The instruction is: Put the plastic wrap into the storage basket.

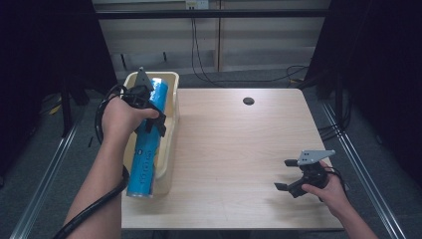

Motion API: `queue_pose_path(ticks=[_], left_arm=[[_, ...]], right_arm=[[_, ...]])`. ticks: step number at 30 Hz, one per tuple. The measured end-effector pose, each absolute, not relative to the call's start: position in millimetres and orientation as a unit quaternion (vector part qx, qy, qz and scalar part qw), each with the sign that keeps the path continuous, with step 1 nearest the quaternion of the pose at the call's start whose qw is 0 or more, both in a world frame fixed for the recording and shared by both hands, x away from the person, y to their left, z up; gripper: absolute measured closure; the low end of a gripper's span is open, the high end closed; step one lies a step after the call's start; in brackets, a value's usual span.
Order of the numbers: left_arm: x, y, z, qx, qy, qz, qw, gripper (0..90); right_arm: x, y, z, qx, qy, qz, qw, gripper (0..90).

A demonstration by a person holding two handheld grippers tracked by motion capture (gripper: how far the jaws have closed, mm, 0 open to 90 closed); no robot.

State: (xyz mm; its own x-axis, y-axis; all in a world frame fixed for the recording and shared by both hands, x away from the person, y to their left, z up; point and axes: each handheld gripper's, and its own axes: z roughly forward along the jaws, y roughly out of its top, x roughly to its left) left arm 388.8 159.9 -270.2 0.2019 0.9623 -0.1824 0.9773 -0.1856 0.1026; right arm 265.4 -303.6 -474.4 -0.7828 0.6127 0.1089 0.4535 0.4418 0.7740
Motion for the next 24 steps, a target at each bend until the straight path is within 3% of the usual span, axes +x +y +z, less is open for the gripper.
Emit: queue_pose_path(ticks=[24], left_arm=[[391,165,-292,0.76,0.644,-0.038,0.081,32.2]], right_arm=[[265,-304,-473,0.317,0.842,0.424,0.102,2.9]])
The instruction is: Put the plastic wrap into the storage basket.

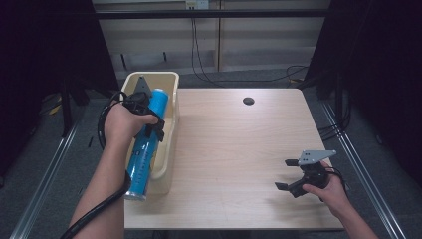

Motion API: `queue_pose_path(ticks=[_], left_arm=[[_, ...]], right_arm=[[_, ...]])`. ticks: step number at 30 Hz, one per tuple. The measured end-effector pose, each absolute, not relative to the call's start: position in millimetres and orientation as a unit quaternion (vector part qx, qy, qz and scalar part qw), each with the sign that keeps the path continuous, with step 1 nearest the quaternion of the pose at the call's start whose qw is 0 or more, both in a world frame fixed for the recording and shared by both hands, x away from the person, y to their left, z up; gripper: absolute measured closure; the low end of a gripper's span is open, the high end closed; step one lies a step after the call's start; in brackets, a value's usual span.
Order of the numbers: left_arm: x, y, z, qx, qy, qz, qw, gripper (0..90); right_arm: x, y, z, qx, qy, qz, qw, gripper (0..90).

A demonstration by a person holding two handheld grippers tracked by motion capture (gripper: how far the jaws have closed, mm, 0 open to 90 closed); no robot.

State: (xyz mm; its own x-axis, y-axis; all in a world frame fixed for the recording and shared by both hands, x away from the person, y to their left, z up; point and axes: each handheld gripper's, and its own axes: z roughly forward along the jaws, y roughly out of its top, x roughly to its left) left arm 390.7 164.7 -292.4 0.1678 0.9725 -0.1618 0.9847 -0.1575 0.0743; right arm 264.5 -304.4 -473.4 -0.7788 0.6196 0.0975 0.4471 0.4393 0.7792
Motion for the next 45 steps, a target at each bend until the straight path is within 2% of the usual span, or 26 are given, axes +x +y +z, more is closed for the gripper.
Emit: queue_pose_path(ticks=[31,45], left_arm=[[393,171,-316,0.74,0.666,-0.054,0.079,32.2],[397,169,-325,0.746,0.659,-0.063,0.064,32.2]], right_arm=[[265,-303,-475,0.315,0.844,0.423,0.098,2.9],[265,-301,-476,0.312,0.846,0.422,0.095,2.9]])
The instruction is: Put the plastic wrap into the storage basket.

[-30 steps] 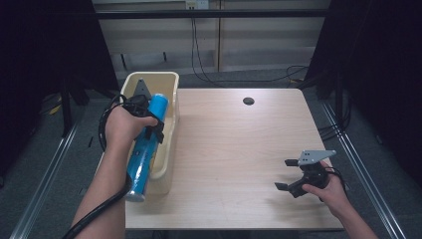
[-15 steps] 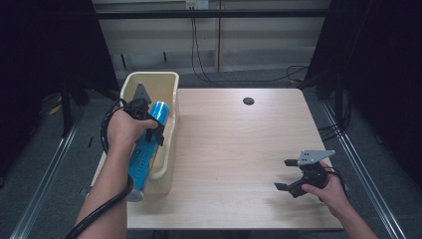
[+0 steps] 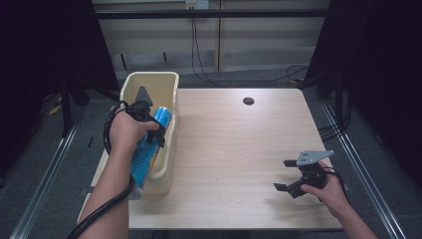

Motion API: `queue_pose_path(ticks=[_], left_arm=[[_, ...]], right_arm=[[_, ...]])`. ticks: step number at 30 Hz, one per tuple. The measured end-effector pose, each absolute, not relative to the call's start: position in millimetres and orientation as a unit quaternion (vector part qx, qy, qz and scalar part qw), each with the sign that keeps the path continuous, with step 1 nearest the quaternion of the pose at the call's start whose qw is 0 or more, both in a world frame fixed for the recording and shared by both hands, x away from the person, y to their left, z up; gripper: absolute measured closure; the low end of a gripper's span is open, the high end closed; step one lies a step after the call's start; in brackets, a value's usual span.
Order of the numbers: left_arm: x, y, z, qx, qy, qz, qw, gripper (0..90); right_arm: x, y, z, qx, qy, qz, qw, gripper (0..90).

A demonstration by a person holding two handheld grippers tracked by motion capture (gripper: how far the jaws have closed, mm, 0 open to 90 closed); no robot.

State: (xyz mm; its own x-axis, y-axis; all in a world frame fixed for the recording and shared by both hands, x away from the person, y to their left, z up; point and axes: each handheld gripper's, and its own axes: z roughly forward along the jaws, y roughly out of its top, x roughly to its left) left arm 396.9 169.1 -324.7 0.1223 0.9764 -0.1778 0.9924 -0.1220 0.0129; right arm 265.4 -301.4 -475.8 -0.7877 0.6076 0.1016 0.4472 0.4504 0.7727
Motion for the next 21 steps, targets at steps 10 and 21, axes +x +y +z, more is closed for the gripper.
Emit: queue_pose_path(ticks=[10,21], left_arm=[[402,169,-336,0.741,0.666,-0.068,0.05,32.2],[405,168,-342,0.736,0.671,-0.077,0.044,32.1]], right_arm=[[265,-301,-476,0.31,0.848,0.42,0.093,2.9],[266,-300,-478,0.308,0.85,0.418,0.089,2.9]])
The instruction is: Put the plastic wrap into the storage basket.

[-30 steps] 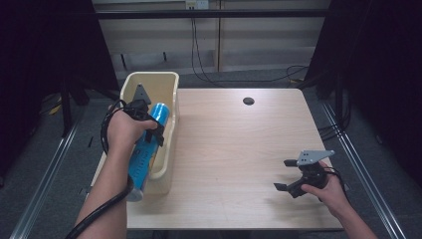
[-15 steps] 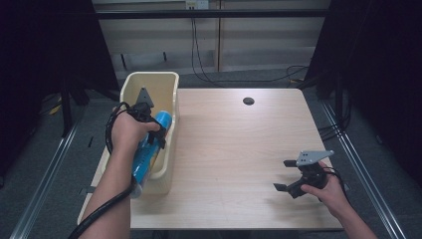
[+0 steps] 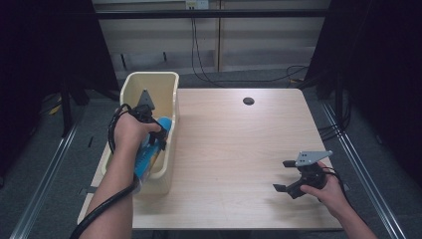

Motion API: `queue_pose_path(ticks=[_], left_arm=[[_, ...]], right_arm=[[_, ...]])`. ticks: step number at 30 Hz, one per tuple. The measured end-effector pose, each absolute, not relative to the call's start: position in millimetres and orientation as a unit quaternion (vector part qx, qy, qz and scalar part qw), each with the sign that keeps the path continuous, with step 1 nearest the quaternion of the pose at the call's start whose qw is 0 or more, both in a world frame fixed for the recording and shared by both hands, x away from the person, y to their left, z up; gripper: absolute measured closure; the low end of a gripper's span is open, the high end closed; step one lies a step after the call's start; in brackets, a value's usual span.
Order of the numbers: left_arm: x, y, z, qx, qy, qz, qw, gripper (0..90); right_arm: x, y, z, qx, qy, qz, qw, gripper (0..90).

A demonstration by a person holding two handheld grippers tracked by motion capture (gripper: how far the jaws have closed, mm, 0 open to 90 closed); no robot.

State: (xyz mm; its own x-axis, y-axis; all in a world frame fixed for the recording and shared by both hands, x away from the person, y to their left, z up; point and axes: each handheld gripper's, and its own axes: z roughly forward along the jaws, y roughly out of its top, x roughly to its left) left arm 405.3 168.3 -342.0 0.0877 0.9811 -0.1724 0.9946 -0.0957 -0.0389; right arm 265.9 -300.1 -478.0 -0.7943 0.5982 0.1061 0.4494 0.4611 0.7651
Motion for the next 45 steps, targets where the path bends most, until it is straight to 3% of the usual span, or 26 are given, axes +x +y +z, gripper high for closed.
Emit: queue_pose_path(ticks=[45], left_arm=[[415,166,-353,0.737,0.67,-0.084,0.025,31.9]], right_arm=[[266,-299,-480,0.305,0.853,0.414,0.088,2.8]])
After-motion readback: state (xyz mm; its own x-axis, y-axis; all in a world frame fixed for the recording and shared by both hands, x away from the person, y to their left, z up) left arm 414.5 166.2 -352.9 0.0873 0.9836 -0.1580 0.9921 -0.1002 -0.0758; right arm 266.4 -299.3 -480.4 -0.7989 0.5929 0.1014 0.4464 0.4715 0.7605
